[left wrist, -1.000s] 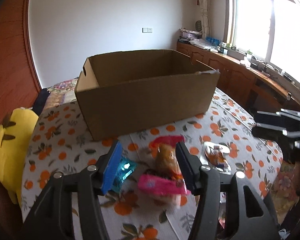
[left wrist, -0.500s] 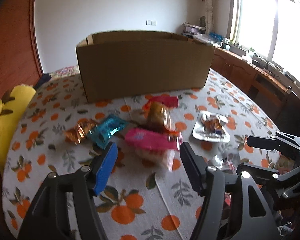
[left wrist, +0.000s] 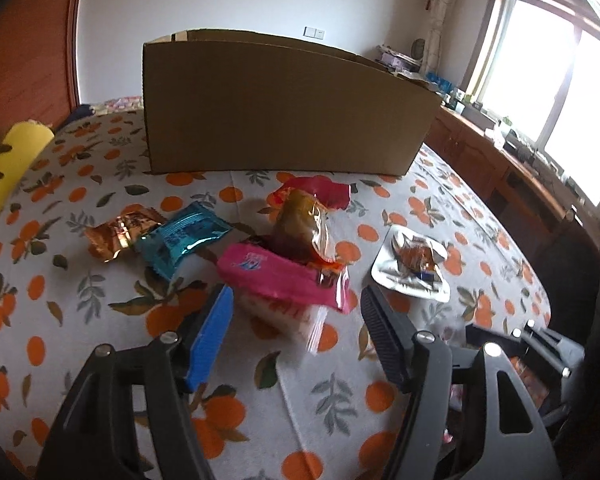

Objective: Organize snacks
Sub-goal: 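Move both tools back toward the remaining wrappers on the table, then grasp the pink bread bag with the left tool while the right tool lifts the white duck pouch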

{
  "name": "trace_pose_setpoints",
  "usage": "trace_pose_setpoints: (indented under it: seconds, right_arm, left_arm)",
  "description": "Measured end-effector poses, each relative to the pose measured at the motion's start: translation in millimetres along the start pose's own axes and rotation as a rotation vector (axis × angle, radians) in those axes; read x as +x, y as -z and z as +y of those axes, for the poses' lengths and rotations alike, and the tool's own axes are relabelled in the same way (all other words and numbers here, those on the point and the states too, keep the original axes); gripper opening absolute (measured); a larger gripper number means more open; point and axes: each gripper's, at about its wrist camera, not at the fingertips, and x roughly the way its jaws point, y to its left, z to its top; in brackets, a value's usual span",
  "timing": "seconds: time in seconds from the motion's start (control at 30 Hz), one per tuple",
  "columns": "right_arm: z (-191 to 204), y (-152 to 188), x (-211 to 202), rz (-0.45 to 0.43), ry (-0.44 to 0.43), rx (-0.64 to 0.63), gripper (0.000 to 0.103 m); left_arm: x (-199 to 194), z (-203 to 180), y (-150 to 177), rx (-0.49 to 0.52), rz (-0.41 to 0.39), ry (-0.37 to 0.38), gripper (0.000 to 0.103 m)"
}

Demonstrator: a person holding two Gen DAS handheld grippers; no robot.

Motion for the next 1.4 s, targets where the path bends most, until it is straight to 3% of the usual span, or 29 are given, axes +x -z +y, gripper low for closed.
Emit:
trace_pose_setpoints:
  seconds: [0.23, 0.43, 0.67, 0.87, 1.17, 1.4]
  right_arm:
    - [13.0, 3.7, 7.4, -0.006, 0.091, -0.088, 0.078]
    - [3.7, 3.4, 5.1, -0.007, 0.116, -0.086, 0.057]
    - [-13.2, -3.1, 2.5, 0.006, 0.067, -0.049, 0.035]
    - [-26.9, -6.8, 0.7, 0.021, -0.006, 0.003, 0.024]
    - [-28.4, -4.7, -0.1, 0.015, -0.023, 0.005, 0.023]
    - [-28.9, -3.6, -1.0, 0.013, -0.031, -0.007, 0.023]
  left_arm:
    - [13.3, 1.4, -12.2, -0.031, 0.009, -0.037, 0.068]
    - [4.2, 0.4, -21.3, 0.021, -0.029, -0.089, 0.068]
    - [1.4, -9.7, -42.3, 0.124, -0.050, -0.114, 0.068]
    - [29.0, -30.0, -56.3, 0.287, 0.039, -0.118, 0.068]
    - [54.2, -49.4, -64.5, 0.430, 0.106, -0.119, 0.068]
    - [77.6, -45.0, -69.9, 0.424, 0.202, -0.071, 0.068]
